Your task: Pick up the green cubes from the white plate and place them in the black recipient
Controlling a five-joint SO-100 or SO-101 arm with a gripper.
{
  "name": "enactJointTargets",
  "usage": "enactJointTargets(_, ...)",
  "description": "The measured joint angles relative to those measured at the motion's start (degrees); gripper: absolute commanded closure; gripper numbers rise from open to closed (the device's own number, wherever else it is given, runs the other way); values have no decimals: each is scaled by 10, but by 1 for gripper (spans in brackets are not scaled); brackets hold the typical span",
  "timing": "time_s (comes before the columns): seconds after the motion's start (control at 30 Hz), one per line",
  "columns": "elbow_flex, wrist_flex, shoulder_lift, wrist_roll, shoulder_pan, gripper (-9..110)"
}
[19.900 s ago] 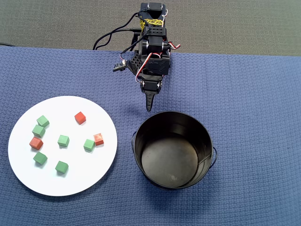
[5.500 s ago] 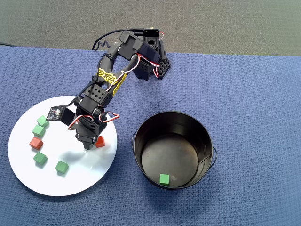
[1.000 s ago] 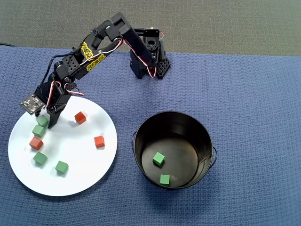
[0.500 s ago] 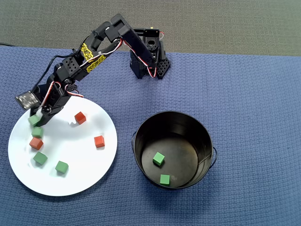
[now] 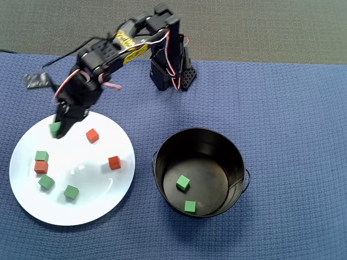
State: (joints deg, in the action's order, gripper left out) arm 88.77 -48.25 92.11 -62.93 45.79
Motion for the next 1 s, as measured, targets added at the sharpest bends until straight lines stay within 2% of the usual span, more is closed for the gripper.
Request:
enactJointTargets(0.23,2,-99,108,252,-126,101)
enactJointTargets(0.4,8,-149,158,407,-255,102)
enactJointTargets(0.63,7,-195,167,573,-459,102)
enactJointTargets(0.8,6,-191,135,644,-560,102)
enactJointTargets(0.83,6,-185,124,649,-569,98)
enactJointTargets(0.93,6,-165,89,649,-583,76)
enactJointTargets(1.0,6,-162,77,628,-586,72)
